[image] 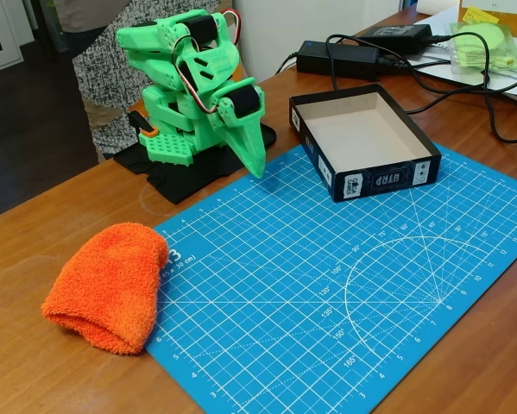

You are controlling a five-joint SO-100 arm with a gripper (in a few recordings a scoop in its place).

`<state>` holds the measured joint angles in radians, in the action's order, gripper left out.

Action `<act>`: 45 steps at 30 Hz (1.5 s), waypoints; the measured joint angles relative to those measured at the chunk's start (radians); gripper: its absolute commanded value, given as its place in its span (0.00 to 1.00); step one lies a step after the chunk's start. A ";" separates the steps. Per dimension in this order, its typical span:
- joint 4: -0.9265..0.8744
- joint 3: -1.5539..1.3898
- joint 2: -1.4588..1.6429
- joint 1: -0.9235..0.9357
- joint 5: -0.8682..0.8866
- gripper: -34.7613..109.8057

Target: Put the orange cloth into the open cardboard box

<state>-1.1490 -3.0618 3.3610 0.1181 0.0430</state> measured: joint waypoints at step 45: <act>-0.472 1.646 -1.838 1.158 -1.396 0.47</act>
<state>-1.6214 -1.4159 1.5232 1.2763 -1.3530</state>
